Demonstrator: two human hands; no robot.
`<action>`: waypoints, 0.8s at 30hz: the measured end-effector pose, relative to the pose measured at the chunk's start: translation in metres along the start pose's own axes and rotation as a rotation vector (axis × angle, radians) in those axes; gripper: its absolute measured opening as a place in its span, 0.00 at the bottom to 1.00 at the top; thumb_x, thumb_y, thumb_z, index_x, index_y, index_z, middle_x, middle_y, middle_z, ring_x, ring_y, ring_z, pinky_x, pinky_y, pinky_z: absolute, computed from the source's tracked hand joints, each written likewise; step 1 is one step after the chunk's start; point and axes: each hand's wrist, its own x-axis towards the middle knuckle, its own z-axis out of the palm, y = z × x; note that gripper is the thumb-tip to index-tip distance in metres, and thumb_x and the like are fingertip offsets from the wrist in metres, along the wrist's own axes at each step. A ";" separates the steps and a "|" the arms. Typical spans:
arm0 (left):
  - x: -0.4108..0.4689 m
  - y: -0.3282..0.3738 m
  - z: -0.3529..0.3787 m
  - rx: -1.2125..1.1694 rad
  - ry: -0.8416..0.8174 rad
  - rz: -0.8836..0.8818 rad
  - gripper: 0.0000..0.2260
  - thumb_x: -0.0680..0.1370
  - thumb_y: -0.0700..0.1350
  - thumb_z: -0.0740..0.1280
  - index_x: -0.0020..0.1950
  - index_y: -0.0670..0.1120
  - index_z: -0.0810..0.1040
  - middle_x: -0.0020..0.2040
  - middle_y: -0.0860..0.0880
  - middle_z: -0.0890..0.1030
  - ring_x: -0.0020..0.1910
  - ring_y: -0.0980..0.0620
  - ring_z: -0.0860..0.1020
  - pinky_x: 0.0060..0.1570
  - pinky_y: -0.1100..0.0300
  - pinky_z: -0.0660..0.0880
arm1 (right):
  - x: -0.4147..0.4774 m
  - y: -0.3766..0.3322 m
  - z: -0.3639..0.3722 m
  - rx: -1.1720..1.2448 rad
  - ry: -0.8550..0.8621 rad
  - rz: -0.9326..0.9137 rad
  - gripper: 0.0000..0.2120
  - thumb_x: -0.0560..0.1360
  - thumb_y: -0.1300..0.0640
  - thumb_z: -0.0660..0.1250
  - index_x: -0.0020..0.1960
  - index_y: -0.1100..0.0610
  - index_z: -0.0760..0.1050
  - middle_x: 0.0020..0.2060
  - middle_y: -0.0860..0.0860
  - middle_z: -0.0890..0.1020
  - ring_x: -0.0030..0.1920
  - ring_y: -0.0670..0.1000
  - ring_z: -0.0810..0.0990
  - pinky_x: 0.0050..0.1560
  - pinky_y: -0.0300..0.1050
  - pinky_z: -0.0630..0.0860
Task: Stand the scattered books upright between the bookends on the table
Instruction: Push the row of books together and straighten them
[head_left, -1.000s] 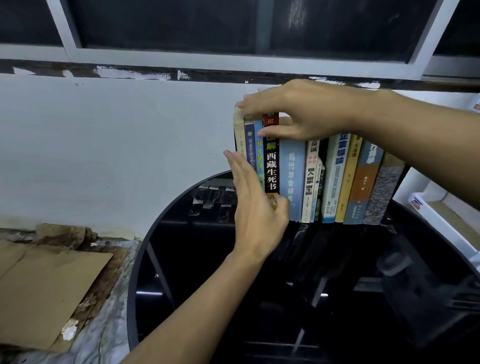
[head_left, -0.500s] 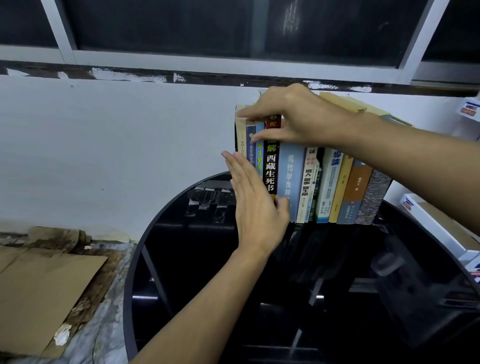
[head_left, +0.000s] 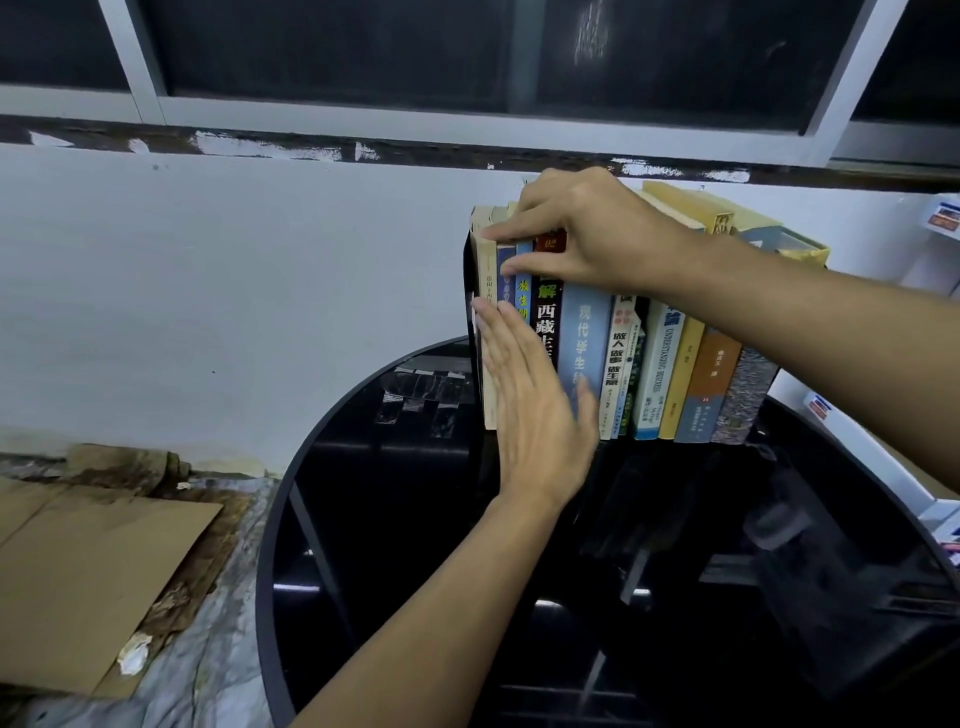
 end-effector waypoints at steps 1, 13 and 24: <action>0.001 -0.001 0.002 -0.003 0.006 0.001 0.44 0.82 0.44 0.65 0.80 0.37 0.32 0.79 0.41 0.28 0.80 0.48 0.30 0.80 0.51 0.37 | 0.000 0.000 0.001 -0.002 0.005 0.001 0.21 0.77 0.42 0.67 0.63 0.53 0.83 0.45 0.52 0.85 0.47 0.53 0.80 0.49 0.49 0.76; 0.008 -0.015 0.012 0.075 0.019 0.017 0.43 0.82 0.42 0.66 0.80 0.36 0.35 0.80 0.39 0.29 0.80 0.44 0.31 0.80 0.49 0.39 | 0.005 0.009 0.004 0.013 0.030 -0.018 0.21 0.76 0.41 0.68 0.63 0.51 0.83 0.45 0.52 0.85 0.46 0.54 0.79 0.48 0.52 0.76; 0.008 -0.023 0.008 0.151 0.013 0.030 0.46 0.82 0.48 0.67 0.80 0.39 0.32 0.80 0.40 0.29 0.81 0.45 0.33 0.81 0.45 0.50 | 0.004 0.012 -0.007 0.002 -0.114 -0.016 0.26 0.74 0.45 0.74 0.70 0.51 0.77 0.50 0.52 0.83 0.52 0.52 0.76 0.52 0.40 0.66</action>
